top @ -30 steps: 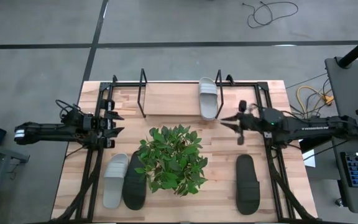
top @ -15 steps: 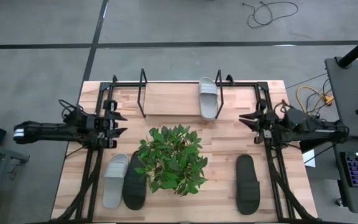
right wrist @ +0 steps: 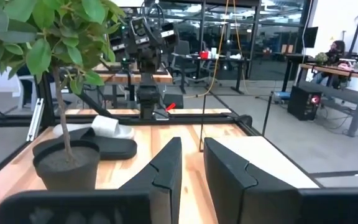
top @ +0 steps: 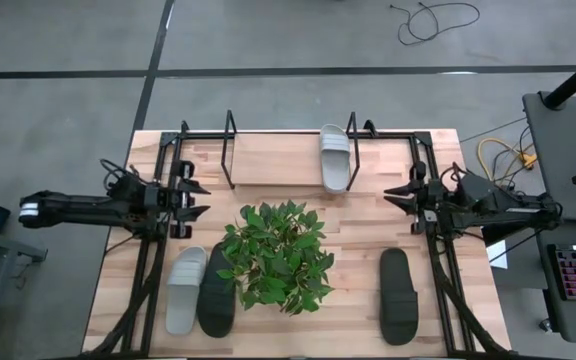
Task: Pick and place slides into the shelf
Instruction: Put the gray slide on the shelf
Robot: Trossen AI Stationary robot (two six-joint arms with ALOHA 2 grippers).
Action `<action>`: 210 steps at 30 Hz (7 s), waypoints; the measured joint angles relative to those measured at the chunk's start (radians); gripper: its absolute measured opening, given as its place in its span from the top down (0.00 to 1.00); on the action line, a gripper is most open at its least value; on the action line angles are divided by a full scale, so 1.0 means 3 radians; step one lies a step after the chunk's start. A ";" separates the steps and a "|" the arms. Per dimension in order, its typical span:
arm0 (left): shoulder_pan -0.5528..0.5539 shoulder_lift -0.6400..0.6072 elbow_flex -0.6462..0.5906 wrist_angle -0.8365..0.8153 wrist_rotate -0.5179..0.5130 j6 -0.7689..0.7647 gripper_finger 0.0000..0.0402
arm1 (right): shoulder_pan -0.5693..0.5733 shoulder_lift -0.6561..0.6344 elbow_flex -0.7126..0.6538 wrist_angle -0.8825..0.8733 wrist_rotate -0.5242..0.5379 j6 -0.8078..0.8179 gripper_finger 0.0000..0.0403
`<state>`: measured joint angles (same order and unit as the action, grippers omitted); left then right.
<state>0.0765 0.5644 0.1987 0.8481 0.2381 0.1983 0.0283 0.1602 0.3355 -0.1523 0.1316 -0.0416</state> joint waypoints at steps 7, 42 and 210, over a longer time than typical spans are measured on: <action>-0.0023 0.0038 0.0157 -0.0019 0.0101 -0.0010 0.69 | 0.0001 0.0005 0.0000 -0.0004 0.0000 0.0049 0.85; -0.0436 0.0114 0.2269 -0.5018 -0.1196 -0.0680 0.69 | -0.0001 0.0043 -0.0008 -0.0256 0.0002 0.0142 0.85; -0.0361 0.1651 0.4297 -0.6402 -0.1708 0.0182 1.00 | 0.0001 0.0133 -0.0009 -0.0066 0.0074 0.0138 0.85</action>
<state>-0.0319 1.0597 1.4879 -1.0725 -0.2742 0.2530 0.0284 0.2000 0.3328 -0.1723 0.1539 -0.0002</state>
